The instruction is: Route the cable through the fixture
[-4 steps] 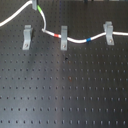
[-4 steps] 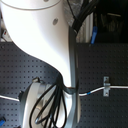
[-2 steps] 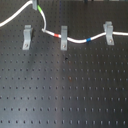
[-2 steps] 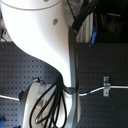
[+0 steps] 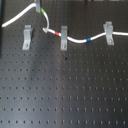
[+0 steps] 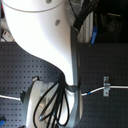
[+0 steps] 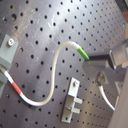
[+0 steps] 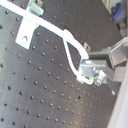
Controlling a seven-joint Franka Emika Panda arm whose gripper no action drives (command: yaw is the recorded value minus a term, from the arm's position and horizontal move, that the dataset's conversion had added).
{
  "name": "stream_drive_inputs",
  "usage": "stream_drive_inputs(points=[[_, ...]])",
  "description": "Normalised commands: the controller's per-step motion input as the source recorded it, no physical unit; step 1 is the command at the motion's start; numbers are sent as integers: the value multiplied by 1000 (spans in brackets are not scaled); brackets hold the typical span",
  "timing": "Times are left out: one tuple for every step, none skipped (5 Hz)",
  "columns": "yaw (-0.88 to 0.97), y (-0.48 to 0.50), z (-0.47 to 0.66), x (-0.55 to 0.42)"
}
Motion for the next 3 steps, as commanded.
stream_drive_inputs(points=[[-194,-291,265,-212],[-197,-289,286,-342],[-180,-318,250,-357]])
